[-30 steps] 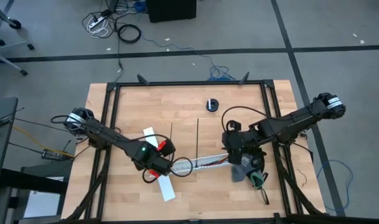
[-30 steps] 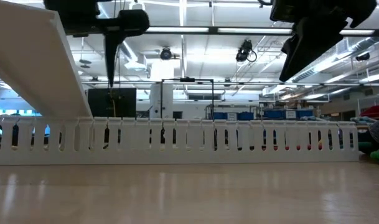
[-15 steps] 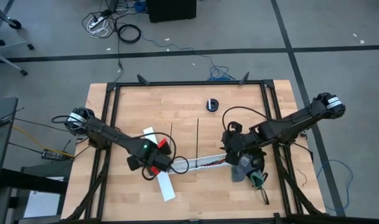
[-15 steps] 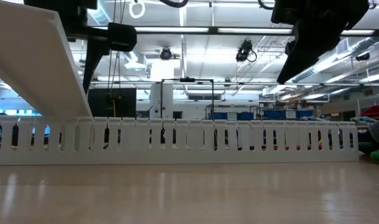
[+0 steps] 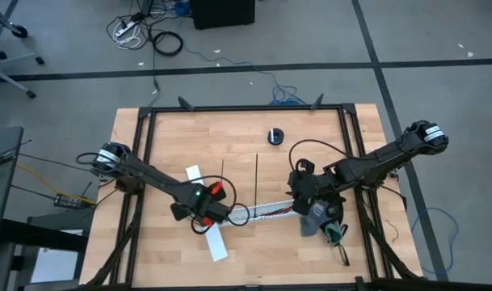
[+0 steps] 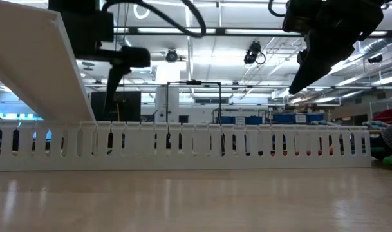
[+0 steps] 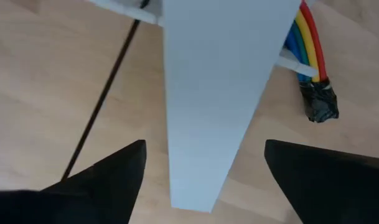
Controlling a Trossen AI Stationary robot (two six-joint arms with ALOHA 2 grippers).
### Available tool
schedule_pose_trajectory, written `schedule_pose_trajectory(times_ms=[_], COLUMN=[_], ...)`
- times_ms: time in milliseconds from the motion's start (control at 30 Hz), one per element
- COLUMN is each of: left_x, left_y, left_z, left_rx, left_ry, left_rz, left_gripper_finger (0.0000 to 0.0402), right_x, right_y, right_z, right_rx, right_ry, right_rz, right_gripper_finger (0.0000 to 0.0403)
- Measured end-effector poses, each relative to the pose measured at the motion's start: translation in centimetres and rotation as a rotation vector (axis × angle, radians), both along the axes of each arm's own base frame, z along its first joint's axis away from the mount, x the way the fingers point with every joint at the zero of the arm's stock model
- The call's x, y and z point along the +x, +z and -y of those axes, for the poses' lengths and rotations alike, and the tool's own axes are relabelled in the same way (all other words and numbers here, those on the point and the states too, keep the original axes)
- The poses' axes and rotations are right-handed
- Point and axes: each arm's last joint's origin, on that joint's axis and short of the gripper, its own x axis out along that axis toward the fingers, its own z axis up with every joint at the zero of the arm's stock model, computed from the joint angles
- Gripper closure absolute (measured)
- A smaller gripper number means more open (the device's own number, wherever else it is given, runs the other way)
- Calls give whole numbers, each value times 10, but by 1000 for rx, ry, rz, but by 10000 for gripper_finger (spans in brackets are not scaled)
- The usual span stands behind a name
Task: Ziptie cables
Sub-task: Close the white cable duct
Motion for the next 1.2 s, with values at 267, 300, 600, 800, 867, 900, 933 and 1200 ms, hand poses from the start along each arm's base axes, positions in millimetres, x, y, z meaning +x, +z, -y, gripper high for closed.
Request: schedule_pose_trajectory(times_ms=[267, 300, 600, 800, 867, 900, 933, 1200], left_x=[4, 4, 7, 9, 11, 12, 13, 13], left_y=[-13, -13, -14, -19, -21, -23, -25, -27], left_z=[2, 2, 2, 4, 4, 5, 5, 5], left_rx=[4, 3, -12, -38, -37, -38, -37, -32], left_ry=[-11, -12, -59, -57, -57, -57, -57, -51], left_rz=[-50, -48, -44, -47, -47, -44, -48, -61], left_gripper_finger=[74, 74, 74, 74, 74, 74, 74, 74], right_x=[-1, -1, -1, -1, -1, -1, -1, -1], right_y=[-1, -1, -1, -1, -1, -1, -1, -1], right_z=[0, 0, 0, 0, 0, 0, 0, -1], right_rx=[-9, -10, -15, -10, -12, -13, -14, -15], right_ry=[22, 22, 28, 23, 25, 26, 27, 32], right_rz=[-13, -15, -17, -15, -15, -15, -15, -16], right_gripper_finger=[244, 244, 244, 244, 244, 244, 244, 244])
